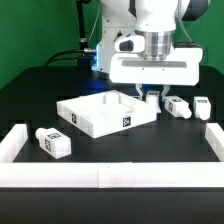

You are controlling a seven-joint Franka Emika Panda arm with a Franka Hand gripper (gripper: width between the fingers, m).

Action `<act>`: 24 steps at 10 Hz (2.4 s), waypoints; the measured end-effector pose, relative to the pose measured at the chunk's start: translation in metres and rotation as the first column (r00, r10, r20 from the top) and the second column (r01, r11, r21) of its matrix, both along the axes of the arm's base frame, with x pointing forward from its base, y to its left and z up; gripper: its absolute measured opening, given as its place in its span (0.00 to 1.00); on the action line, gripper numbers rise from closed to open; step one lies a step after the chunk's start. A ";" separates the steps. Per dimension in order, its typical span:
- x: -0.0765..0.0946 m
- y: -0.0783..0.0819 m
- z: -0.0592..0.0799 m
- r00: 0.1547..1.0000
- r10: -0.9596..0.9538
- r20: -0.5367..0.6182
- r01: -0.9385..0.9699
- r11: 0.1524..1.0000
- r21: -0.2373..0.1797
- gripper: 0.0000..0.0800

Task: Assemble one leg

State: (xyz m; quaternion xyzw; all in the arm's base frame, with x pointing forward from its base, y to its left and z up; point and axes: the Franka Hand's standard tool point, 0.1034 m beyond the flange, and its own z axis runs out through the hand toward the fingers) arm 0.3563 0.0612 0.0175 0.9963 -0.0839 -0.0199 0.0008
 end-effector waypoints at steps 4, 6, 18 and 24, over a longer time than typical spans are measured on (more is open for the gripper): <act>-0.001 0.000 0.002 1.000 0.005 -0.016 -0.005 1.000 0.005 0.69; 0.005 -0.004 0.029 0.999 0.011 -0.034 -0.010 0.999 0.036 0.77; 0.055 -0.075 0.051 0.976 0.218 0.020 -0.218 0.974 0.056 0.81; 0.080 -0.124 0.047 0.925 0.378 0.044 -0.380 0.925 0.030 0.81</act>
Offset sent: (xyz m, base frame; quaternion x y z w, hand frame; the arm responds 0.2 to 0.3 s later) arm 0.0000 0.0000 0.0000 0.0000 0.0000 0.0000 1.0000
